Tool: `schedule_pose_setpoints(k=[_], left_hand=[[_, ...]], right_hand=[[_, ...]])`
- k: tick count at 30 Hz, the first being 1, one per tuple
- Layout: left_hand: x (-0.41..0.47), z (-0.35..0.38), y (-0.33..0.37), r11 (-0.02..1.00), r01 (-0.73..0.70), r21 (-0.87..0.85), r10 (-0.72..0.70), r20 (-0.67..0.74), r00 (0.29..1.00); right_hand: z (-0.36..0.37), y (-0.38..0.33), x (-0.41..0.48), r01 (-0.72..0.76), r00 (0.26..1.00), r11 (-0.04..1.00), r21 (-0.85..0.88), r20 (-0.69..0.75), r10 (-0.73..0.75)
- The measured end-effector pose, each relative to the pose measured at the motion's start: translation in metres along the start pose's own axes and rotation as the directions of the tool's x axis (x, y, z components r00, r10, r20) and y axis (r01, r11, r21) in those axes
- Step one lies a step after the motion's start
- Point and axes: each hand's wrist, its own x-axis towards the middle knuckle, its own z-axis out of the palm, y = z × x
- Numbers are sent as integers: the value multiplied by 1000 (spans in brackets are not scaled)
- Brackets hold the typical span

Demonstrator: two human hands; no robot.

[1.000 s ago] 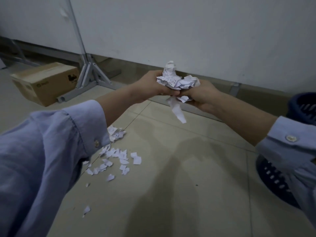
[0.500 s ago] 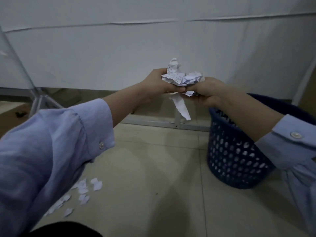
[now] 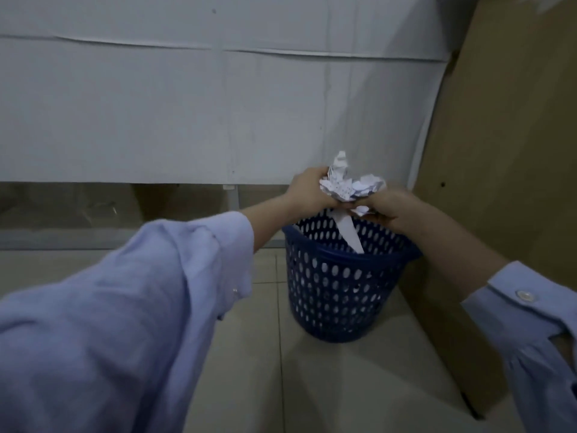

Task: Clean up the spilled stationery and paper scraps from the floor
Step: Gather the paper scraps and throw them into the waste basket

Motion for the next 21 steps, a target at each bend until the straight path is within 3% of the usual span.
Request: schedule_pose_setpoints(k=[3,6,14,21], left_hand=[[-2,24,-15,996,22,88,-28,62,998],[-6,37,-29,985,17,170,-29,73,997],[-6,45,-40,936,-19,350,2,49,999],[-3,48,-43,947,7,321,-15,22,1000]], right_hand=[[-14,24,-2,100,991,929,-357,-49,-126],[-19,42,-2,183,970,821,-541,-38,-242],[-10,61,-1,271,926,724,-635,-32,-375],[-8,63,-3,262,921,714,-649,-54,-387]])
